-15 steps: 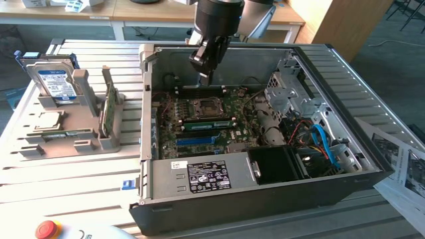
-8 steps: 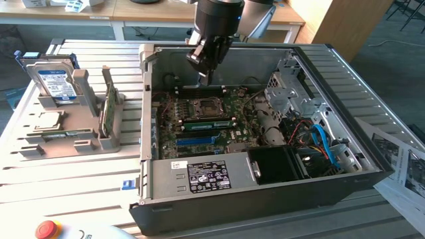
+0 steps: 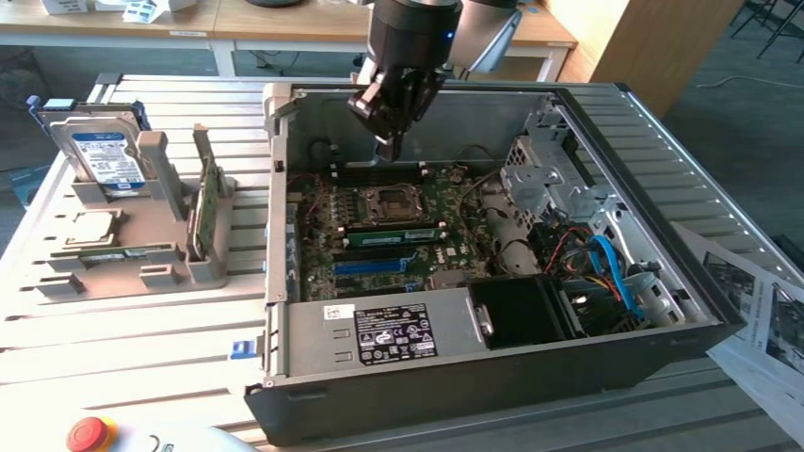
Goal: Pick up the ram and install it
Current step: 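Press down the ram until it locks into place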
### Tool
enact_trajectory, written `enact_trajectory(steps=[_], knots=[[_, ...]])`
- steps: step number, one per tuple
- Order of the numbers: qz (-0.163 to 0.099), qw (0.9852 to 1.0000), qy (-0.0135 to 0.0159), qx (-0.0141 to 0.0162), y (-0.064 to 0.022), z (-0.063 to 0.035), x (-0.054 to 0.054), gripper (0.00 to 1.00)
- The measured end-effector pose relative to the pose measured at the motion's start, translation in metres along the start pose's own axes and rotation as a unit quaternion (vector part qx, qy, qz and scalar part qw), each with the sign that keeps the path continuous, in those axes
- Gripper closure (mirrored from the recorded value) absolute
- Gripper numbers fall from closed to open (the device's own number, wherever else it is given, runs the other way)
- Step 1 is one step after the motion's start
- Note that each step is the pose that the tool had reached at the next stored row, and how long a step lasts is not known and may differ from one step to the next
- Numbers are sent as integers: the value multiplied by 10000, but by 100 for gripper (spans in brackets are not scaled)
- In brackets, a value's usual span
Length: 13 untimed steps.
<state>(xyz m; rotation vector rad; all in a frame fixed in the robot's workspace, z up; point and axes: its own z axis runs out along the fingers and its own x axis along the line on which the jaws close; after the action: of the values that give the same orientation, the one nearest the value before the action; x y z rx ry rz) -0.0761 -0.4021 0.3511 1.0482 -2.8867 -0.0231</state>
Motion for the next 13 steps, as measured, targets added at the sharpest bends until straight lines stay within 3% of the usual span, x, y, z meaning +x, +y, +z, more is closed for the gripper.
enact_trajectory(steps=[6,13], knots=[[391,9992,-15,-24,0,0,0,89],[871,9962,-33,-53,0,0,0,89]])
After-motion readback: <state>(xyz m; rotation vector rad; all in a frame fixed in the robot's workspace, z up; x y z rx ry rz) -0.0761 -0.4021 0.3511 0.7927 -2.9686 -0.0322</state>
